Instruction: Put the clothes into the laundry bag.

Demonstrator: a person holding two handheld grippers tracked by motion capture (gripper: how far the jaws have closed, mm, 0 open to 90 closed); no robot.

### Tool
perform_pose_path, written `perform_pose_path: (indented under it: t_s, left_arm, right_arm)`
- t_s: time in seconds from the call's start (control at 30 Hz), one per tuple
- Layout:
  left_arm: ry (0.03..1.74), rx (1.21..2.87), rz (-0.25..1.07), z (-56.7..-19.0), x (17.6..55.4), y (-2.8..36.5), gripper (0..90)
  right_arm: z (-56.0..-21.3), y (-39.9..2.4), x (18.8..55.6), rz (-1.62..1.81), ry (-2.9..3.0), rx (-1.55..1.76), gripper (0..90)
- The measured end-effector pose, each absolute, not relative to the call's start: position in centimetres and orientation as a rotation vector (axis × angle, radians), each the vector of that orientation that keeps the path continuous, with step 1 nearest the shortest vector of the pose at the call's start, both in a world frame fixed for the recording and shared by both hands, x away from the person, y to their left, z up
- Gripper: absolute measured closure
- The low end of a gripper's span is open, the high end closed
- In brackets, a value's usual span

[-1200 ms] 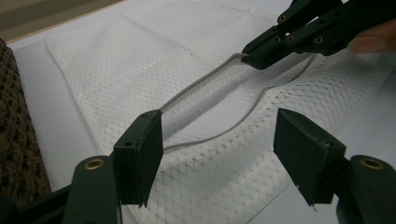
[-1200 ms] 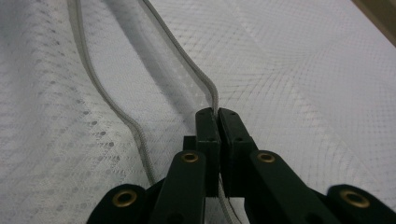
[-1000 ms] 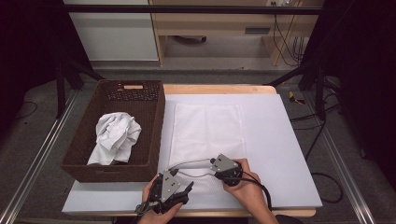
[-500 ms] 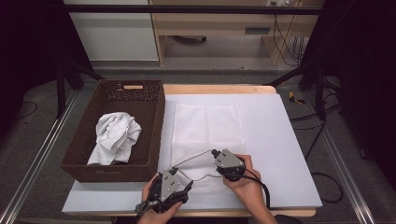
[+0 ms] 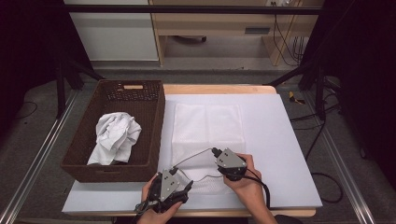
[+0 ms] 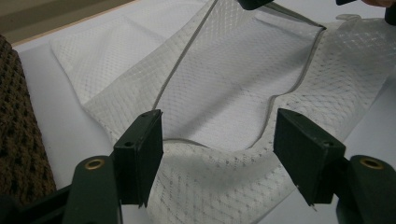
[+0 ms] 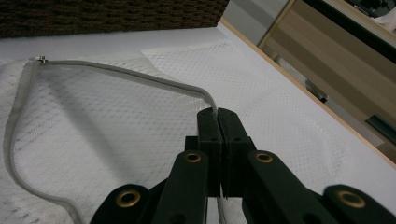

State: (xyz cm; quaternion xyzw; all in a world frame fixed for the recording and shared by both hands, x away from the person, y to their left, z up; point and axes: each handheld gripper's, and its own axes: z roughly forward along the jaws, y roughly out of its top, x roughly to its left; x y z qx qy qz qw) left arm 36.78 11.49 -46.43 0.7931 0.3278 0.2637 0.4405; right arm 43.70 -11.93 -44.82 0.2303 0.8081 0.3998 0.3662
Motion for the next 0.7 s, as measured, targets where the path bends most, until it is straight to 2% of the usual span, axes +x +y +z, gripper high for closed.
perform_pose_path:
  t_s: [0.37,0.63,0.7]
  left_arm:
    - [0.809,1.967,0.601,-45.9,36.5,11.5,28.6]
    - [0.714,1.97,0.509,-41.3,35.6,10.8,17.2]
    - [0.698,1.973,0.538,-39.7,35.4,10.8,16.3]
  right_arm:
    - [-45.3,-12.0,43.6,1.028,2.121,0.605,89.1]
    - [-45.4,-12.6,43.7,1.053,2.128,0.645,89.0]
    - [-45.4,-12.7,43.7,1.066,2.126,0.654,89.0]
